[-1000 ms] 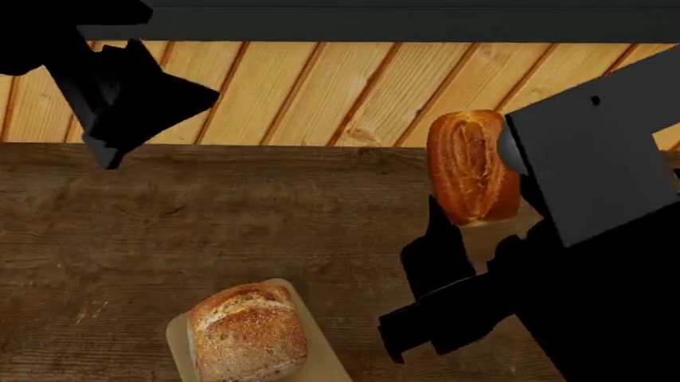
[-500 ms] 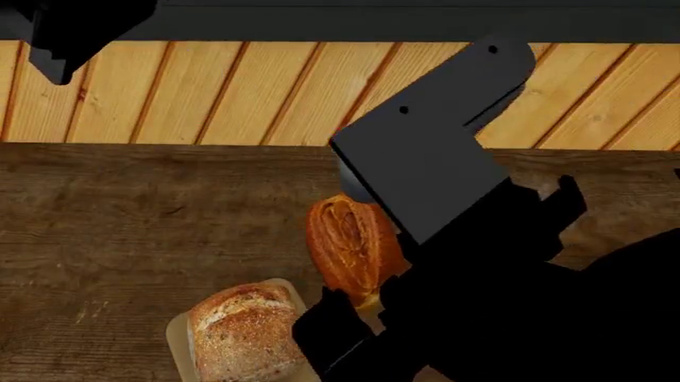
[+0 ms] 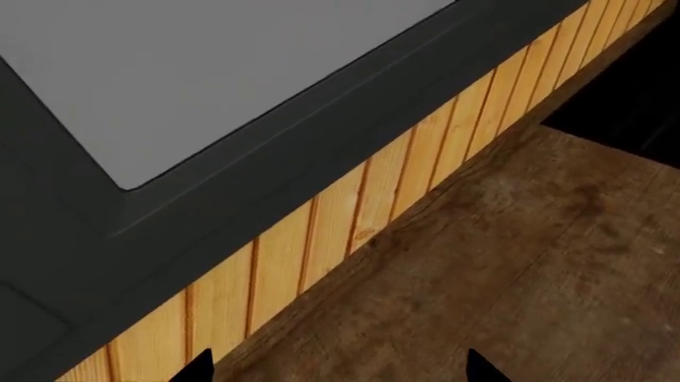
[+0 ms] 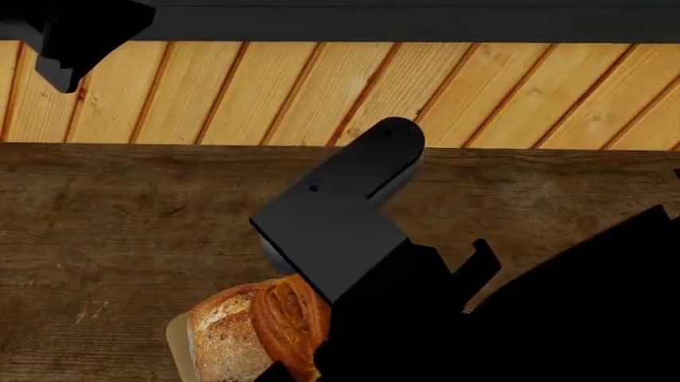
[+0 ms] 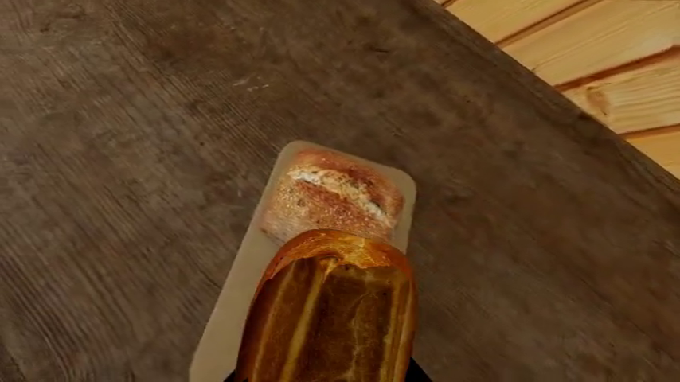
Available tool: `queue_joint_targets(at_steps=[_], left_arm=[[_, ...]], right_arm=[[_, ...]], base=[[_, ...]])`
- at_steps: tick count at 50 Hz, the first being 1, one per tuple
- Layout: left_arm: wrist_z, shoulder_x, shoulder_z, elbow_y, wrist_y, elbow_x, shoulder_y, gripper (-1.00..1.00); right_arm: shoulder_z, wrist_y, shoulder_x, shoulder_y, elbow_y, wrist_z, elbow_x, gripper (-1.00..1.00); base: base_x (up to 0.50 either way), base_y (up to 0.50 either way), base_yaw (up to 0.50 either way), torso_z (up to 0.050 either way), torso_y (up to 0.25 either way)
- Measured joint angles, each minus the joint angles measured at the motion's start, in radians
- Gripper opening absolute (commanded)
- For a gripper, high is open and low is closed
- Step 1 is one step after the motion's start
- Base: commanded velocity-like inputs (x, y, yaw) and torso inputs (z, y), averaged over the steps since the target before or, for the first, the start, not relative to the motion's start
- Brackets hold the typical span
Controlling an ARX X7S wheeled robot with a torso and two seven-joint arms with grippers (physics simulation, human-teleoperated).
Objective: Place all breads on the cutting board.
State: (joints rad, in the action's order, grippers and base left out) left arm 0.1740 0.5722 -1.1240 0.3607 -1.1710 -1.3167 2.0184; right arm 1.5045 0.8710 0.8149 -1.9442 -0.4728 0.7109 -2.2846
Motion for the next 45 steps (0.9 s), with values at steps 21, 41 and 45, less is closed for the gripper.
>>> queue_joint_targets(at_steps=[21,41,45], left_arm=[[-0.01,0.0,0.003,-0.002,0.003,-0.001,-0.011,1.0],[-0.029,0.008,0.009,-0.02,-0.005,-0.015,-0.021,1.0],[-0.03,0.008,0.009,-0.02,-0.005,-0.015,-0.022,1.0]], right_arm=[[0.014,-0.037,-0.02,0.024,-0.039,0.05,-0.086,-1.0],[0.037,-0.083,-0.028,0.12,-0.071,0.055,-0.047,-1.0],[0.041,-0.086,-0.03,0.135,-0.071,0.051,-0.037,-1.0]], base=[[0.0,0.0,0.0,0.0,0.0],[0.0,0.0,0.0,0.0,0.001],[0.0,0.0,0.0,0.0,0.0]])
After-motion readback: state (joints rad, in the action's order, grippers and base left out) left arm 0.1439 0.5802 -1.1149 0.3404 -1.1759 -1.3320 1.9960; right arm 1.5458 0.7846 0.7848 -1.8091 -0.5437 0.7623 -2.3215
